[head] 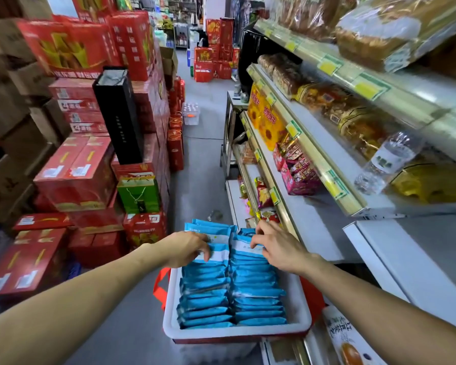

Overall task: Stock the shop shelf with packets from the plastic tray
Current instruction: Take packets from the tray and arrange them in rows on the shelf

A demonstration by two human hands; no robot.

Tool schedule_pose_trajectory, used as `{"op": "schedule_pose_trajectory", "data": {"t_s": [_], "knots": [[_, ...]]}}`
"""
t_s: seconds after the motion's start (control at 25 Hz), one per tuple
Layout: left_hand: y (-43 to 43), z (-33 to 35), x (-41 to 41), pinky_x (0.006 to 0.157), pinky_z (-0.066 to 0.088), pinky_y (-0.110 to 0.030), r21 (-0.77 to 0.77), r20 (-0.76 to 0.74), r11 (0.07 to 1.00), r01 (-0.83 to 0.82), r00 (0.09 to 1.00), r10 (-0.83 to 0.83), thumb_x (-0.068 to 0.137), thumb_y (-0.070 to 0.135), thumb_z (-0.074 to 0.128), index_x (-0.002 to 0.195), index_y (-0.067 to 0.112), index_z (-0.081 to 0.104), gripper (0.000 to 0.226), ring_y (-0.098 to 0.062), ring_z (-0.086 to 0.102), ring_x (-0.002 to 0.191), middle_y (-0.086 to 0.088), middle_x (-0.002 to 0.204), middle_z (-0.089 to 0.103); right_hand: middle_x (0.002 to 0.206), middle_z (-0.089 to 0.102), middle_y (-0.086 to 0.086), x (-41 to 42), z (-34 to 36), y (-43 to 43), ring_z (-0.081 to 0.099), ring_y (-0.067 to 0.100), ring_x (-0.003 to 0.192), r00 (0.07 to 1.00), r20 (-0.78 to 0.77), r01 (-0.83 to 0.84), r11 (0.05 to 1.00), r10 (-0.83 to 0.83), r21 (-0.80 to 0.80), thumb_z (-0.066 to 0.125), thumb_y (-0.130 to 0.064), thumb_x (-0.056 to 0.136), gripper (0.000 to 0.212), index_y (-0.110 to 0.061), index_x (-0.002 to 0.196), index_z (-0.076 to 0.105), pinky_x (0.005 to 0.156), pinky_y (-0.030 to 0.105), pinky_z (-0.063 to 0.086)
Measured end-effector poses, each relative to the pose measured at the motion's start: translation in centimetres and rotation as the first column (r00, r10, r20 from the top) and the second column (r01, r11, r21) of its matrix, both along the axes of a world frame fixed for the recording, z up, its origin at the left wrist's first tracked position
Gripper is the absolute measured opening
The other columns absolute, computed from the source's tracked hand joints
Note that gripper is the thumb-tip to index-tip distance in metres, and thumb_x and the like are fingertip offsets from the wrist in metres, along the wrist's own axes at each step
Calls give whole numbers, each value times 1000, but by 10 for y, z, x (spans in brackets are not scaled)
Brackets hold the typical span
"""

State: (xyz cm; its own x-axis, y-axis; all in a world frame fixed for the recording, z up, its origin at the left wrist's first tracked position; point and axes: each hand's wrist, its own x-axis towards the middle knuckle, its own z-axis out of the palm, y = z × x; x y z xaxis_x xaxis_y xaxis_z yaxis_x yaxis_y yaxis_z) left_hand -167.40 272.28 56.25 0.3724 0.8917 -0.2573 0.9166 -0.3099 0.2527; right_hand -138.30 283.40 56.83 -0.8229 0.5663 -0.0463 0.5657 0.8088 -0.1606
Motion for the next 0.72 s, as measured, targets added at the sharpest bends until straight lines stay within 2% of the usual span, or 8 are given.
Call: {"op": "schedule_pose_trajectory", "data": {"t_s": [0.16, 0.32, 0.48, 0.56, 0.72], "knots": [[12, 21, -7, 98, 52, -37, 26, 82, 1000, -10, 997, 7, 98, 10, 57, 111, 37, 71, 33, -11, 61, 111, 14, 121, 62, 121, 61, -7, 2, 0, -6, 52, 16, 116, 990, 118, -83, 996, 81, 10, 56, 1, 91, 44, -31, 118, 72, 97, 40, 47], [38, 68, -22, 95, 52, -39, 77, 142, 997, -31, 990, 20, 92, 16, 65, 99, 42, 69, 28, -10, 61, 104, 13, 113, 60, 121, 68, -7, 2, 36, 10, 56, 16, 116, 978, 196, -52, 996, 65, -72, 52, 9, 87, 54, -30, 116, 75, 104, 38, 46], [82, 159, -27, 96, 54, -42, 107, 243, 992, -64, 969, 36, 87, 12, 71, 96, 46, 72, 35, -7, 65, 103, 17, 110, 68, 125, 62, -7, 8, 148, 36, 56, 15, 109, 988, 153, 49, 993, -32, -106, 50, 1, 95, 49, -37, 116, 73, 98, 37, 50], [110, 221, -21, 99, 53, -44, 158, 297, 986, -45, 955, -4, 88, 9, 73, 100, 46, 75, 39, -9, 66, 108, 17, 113, 70, 129, 57, -9, 18, 225, 46, 54, 14, 110, 987, 132, 100, 993, -91, -60, 48, 0, 95, 53, -42, 118, 70, 94, 33, 49], [157, 338, 25, 103, 54, -49, 237, 500, 971, -37, 862, -89, 93, -3, 68, 103, 32, 80, 38, -19, 68, 112, 9, 118, 74, 126, 56, -13, 59, 356, 63, 55, 11, 106, 981, 40, 190, 980, -192, 54, 49, 3, 92, 58, -45, 113, 72, 87, 28, 43]]}}
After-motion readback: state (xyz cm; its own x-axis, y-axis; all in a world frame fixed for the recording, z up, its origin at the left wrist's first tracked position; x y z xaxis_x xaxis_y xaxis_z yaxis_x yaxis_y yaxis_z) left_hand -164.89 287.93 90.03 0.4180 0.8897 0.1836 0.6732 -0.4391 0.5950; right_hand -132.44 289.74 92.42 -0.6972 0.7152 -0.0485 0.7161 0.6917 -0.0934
